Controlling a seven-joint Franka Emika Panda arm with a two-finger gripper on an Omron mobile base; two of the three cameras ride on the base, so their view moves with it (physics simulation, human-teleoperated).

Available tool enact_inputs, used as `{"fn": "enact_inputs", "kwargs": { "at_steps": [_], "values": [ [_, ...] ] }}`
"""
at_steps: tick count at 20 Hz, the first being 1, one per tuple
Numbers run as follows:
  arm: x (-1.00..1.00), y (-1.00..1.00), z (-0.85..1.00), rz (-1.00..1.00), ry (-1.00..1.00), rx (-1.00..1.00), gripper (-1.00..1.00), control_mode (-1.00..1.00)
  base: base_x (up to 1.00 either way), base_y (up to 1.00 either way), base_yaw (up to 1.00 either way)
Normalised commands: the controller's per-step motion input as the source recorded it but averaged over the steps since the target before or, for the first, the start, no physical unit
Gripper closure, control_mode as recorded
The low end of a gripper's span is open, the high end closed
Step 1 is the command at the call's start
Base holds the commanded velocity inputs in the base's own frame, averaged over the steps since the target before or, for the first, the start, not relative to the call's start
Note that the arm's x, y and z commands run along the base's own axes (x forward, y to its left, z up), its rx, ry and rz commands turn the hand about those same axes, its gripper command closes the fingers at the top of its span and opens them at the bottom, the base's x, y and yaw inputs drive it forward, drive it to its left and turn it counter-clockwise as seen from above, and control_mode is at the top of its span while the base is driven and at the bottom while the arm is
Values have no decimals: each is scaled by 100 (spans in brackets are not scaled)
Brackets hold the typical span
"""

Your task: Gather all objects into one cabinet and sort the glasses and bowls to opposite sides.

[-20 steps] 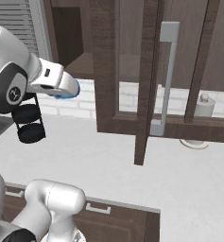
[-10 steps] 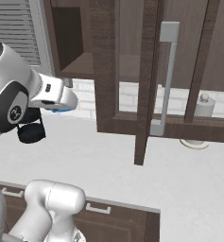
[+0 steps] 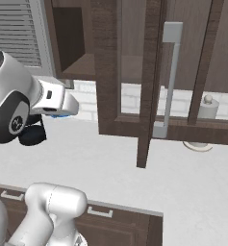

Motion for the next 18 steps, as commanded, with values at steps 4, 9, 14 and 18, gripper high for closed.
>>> {"fn": "enact_inputs", "kwargs": {
  "at_steps": [4, 9, 14, 18],
  "values": [
    [0, 0, 0, 0, 0, 0, 100, -100, 0, 0, 0],
    [-1, 0, -1, 0, 0, 0, 100, 100, -16, 0, 0],
    [0, 0, 0, 0, 0, 0, 100, 100, -67, 30, 0],
    [0, 0, 0, 0, 0, 0, 100, 100, -56, 69, -10]
  ]
}}
